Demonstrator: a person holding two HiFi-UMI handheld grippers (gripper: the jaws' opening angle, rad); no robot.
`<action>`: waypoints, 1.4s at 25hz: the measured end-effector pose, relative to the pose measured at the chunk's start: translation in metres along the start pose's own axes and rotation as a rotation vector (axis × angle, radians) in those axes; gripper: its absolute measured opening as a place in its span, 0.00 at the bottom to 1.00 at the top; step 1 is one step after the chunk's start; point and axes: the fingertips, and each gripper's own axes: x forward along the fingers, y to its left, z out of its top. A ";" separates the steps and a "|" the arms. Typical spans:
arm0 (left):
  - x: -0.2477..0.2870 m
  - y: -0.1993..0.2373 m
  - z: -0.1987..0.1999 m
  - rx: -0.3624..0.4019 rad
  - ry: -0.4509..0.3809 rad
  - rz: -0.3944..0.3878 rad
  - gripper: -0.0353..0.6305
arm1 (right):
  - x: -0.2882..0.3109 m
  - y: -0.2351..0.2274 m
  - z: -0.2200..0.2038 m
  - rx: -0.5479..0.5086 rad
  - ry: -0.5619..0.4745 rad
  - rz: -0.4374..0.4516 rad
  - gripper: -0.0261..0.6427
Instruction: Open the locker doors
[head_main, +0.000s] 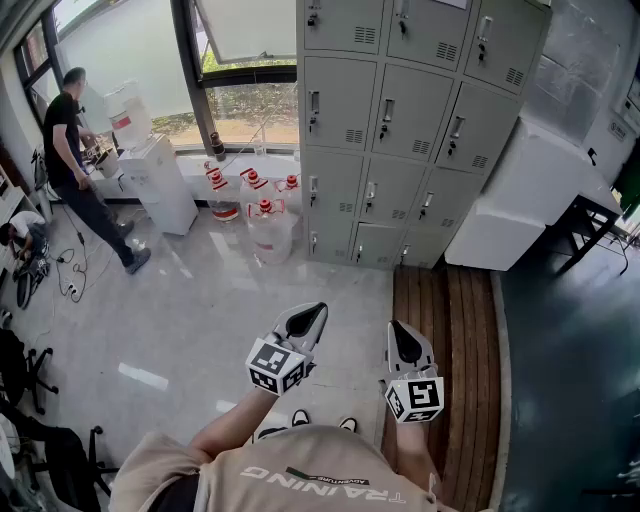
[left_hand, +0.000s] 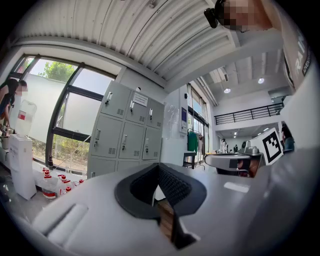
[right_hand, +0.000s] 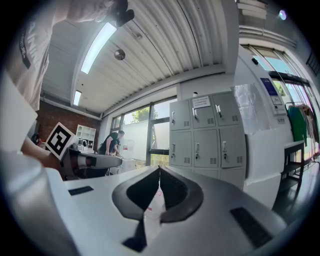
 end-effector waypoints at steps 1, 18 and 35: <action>0.000 0.004 0.000 -0.002 0.001 0.005 0.06 | 0.004 0.000 -0.001 0.002 0.002 0.003 0.05; 0.022 0.077 -0.003 -0.006 0.017 -0.015 0.06 | 0.068 -0.002 -0.006 0.000 0.017 -0.056 0.05; 0.154 0.139 -0.018 -0.022 0.058 -0.006 0.06 | 0.179 -0.103 -0.028 -0.015 0.042 -0.056 0.05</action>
